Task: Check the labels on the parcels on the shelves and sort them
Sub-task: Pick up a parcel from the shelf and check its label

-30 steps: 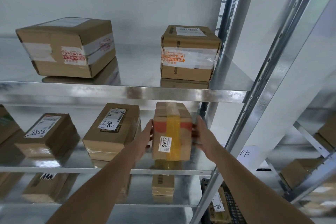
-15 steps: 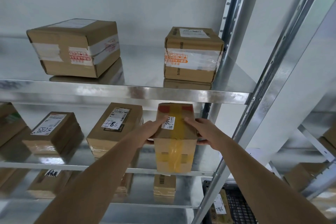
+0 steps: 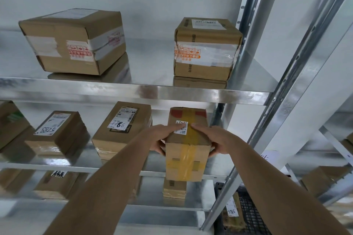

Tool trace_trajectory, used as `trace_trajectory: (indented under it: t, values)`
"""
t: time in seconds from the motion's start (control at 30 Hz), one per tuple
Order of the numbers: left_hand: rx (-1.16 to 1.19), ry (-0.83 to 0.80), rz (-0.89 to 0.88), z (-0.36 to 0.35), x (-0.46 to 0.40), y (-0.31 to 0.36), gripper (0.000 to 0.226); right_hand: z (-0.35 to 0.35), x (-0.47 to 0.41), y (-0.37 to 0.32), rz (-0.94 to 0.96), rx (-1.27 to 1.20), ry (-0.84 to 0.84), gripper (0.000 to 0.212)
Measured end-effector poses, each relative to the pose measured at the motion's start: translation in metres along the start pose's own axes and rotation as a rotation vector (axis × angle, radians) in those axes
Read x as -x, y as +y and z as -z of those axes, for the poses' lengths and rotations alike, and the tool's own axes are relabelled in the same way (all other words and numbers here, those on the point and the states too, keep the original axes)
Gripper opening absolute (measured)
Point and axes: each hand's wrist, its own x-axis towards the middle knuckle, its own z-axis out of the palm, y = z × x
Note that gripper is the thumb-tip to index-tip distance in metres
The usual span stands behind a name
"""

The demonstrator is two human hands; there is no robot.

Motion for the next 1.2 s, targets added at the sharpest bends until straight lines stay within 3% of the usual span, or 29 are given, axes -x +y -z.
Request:
trace_trajectory:
  t: [0.57, 0.83, 1.2]
  values:
    - [-0.025, -0.041, -0.032, 0.002, -0.002, -0.001, 0.09, 0.0, -0.008, 0.006, 0.02, 0.006, -0.005, 0.068]
    - [-0.026, -0.01, -0.036, 0.002, 0.0, -0.003, 0.068, -0.002, -0.011, 0.005, 0.017, 0.019, -0.002, 0.066]
    - [0.023, 0.0, -0.036, 0.001, 0.001, -0.009, 0.066, -0.004, -0.009, 0.013, 0.023, -0.028, 0.015, 0.071]
